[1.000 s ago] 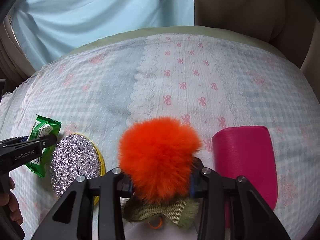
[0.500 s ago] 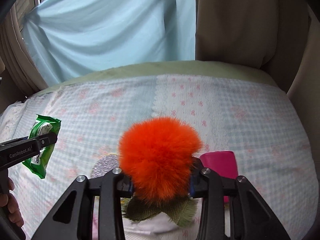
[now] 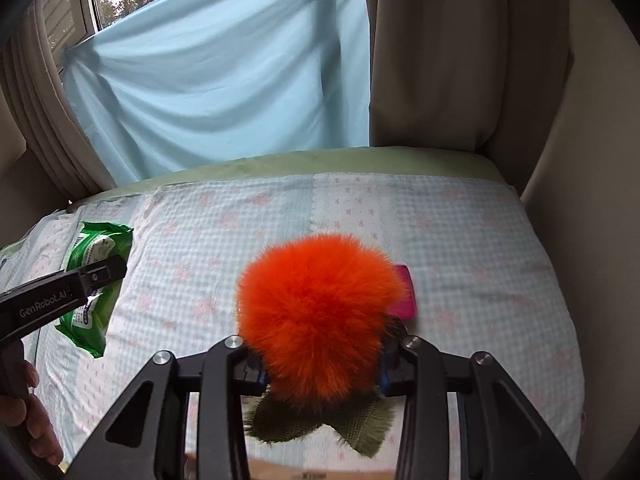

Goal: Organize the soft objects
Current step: 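Lift the green packet and orange pom-pom and carry both toward the cardboard box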

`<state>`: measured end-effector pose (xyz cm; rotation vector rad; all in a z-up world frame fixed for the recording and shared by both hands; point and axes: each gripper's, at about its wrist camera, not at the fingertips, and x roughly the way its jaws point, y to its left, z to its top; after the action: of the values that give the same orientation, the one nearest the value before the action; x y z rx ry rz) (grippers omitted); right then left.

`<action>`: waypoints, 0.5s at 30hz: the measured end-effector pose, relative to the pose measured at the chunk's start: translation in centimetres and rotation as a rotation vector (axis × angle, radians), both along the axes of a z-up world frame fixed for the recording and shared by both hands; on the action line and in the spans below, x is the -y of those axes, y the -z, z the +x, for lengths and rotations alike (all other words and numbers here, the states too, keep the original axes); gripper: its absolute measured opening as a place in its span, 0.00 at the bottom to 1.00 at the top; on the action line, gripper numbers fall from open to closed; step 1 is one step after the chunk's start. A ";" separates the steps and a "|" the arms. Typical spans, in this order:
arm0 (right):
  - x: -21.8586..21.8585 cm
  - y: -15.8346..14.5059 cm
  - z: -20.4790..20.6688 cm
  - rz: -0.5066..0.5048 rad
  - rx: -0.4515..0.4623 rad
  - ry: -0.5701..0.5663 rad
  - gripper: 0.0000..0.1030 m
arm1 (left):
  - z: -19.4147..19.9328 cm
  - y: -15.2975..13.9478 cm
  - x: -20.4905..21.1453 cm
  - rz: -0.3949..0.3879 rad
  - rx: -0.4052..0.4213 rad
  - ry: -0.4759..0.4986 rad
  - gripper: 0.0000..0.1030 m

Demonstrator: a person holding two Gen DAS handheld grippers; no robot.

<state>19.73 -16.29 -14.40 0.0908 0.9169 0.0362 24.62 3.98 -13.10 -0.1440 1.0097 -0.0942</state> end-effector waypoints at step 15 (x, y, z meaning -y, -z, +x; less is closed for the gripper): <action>1.3 -2.1 -14.7 0.040 -0.064 0.002 0.34 | -16.3 -2.2 4.7 -0.038 -0.056 0.063 0.36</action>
<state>5.07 -17.60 -12.27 0.1303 0.9803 0.0502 8.36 -0.77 -10.92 -0.1504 1.0688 -0.1683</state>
